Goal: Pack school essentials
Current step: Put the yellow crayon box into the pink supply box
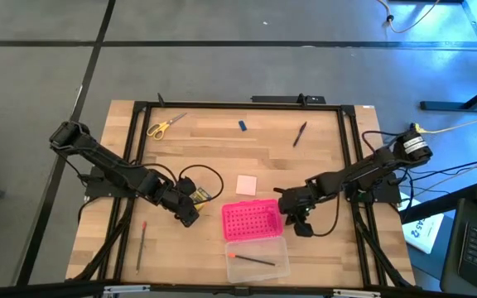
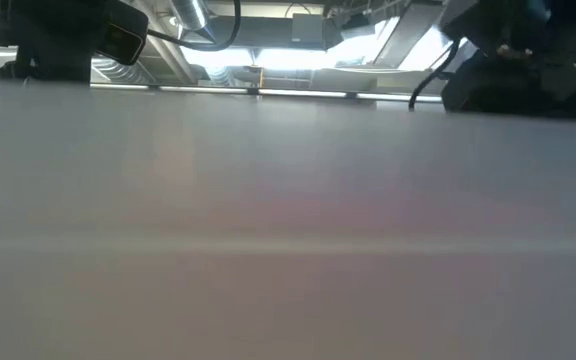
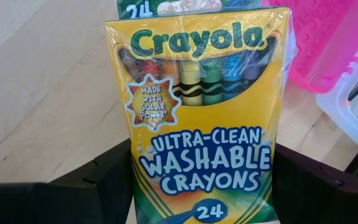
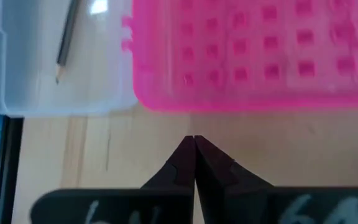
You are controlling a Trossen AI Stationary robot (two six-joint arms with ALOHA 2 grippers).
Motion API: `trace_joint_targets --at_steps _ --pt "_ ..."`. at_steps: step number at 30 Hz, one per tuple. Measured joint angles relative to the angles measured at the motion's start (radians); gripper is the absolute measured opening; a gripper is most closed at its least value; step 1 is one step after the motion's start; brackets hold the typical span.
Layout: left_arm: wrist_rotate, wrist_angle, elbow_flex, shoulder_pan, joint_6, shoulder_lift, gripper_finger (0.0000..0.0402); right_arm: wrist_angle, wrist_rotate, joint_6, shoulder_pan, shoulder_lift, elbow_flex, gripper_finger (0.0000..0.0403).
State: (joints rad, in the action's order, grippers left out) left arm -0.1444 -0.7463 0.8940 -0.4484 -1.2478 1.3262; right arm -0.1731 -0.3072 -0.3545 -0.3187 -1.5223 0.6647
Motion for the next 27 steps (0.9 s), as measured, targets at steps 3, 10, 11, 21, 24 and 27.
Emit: trace_joint_targets --at_steps 3,10,11,21,24,27 --pt "0.0 0.0 0.0 0.0 -0.002 0.0 0.0289 0.065 0.0 0.016 0.0 -0.027 0.0 0.0006" --pt "0.001 -0.001 0.0 0.0 -0.002 0.0 0.0289 0.195 -0.001 -0.005 0.0 -0.118 0.0 0.0006" --pt "0.001 0.0 0.0 0.0 0.0 0.0 0.0289 0.22 0.0 -0.008 0.0 -0.13 0.0 0.0006" --pt "0.017 -0.001 0.001 -0.014 0.024 -0.003 0.0289 0.311 -0.002 -0.041 0.019 -0.159 0.004 0.0006" --pt "0.019 -0.002 0.017 -0.023 0.053 -0.014 0.0289 0.299 -0.007 -0.061 0.033 -0.127 0.004 0.0006" --pt "0.019 -0.004 0.055 -0.025 0.098 -0.017 0.0289 0.278 -0.006 -0.064 0.043 -0.083 0.004 0.0006"
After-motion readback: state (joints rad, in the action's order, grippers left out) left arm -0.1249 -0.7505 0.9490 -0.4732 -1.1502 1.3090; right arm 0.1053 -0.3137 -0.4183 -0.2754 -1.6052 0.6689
